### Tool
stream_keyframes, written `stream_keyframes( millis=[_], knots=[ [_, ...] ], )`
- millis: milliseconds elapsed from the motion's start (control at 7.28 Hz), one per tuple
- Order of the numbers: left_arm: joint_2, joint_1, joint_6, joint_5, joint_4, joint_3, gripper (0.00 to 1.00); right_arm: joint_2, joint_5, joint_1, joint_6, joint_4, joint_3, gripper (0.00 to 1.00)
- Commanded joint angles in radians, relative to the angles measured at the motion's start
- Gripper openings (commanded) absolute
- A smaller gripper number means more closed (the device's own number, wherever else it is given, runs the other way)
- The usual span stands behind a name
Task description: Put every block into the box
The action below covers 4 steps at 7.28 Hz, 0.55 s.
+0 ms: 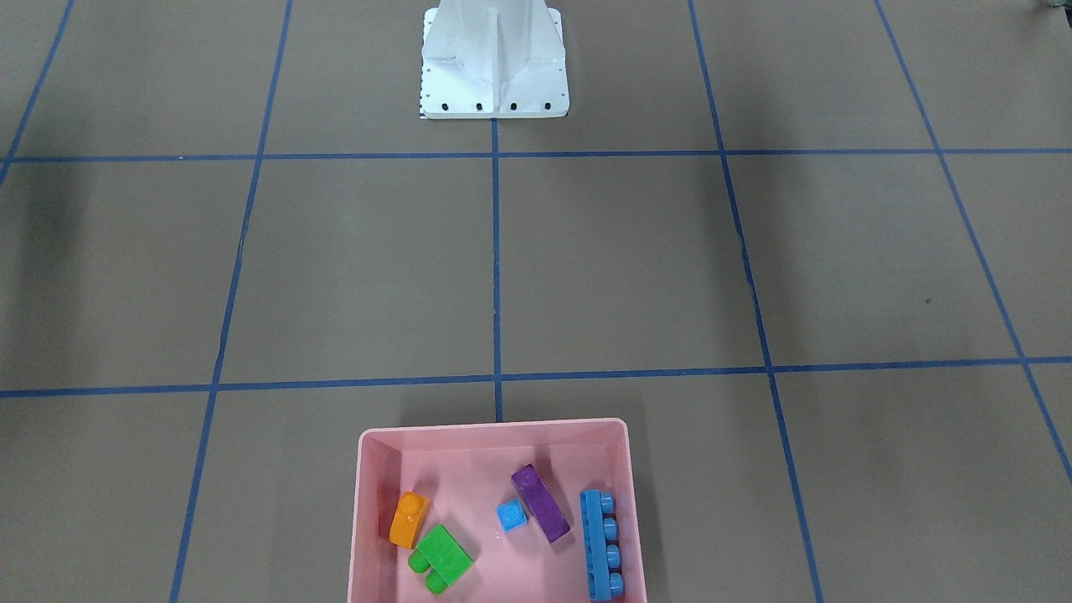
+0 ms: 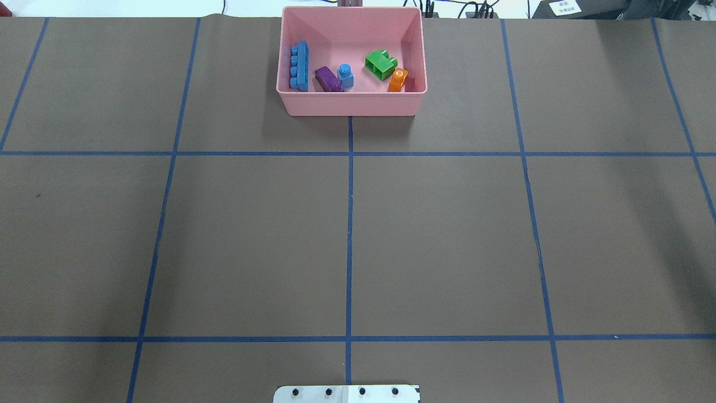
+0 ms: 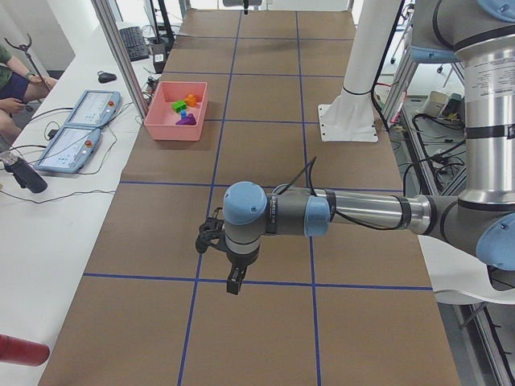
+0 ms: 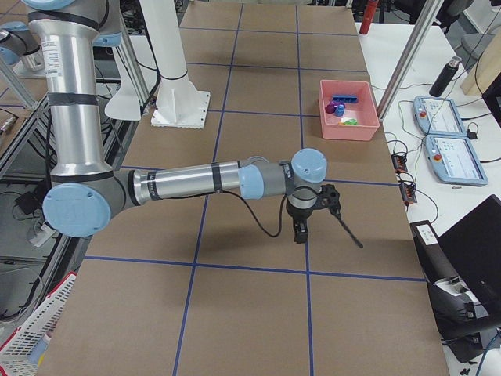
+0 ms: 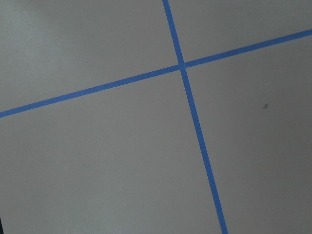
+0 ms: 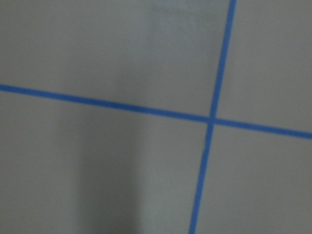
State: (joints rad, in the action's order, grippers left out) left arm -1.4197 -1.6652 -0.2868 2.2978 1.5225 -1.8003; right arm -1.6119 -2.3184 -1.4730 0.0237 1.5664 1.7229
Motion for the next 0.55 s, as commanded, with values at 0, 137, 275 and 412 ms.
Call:
stream_keyframes(
  millis=[0,137,275,412],
  knots=[
    [0.001,-0.01,0.002,0.005,-0.002,-0.019,1.0,-0.191,0.022,-0.049,-0.022,-0.006,0.119,1.0],
    [-0.001,-0.01,-0.006,0.003,0.004,-0.021,1.0,-0.203,0.019,-0.049,-0.015,-0.008,0.128,1.0],
    [-0.004,-0.01,-0.008,0.005,0.007,-0.022,1.0,-0.201,0.01,-0.049,-0.004,-0.008,0.132,1.0],
    [-0.001,-0.01,-0.008,0.005,0.008,-0.028,1.0,-0.2,0.007,-0.049,-0.002,-0.008,0.133,1.0]
  ],
)
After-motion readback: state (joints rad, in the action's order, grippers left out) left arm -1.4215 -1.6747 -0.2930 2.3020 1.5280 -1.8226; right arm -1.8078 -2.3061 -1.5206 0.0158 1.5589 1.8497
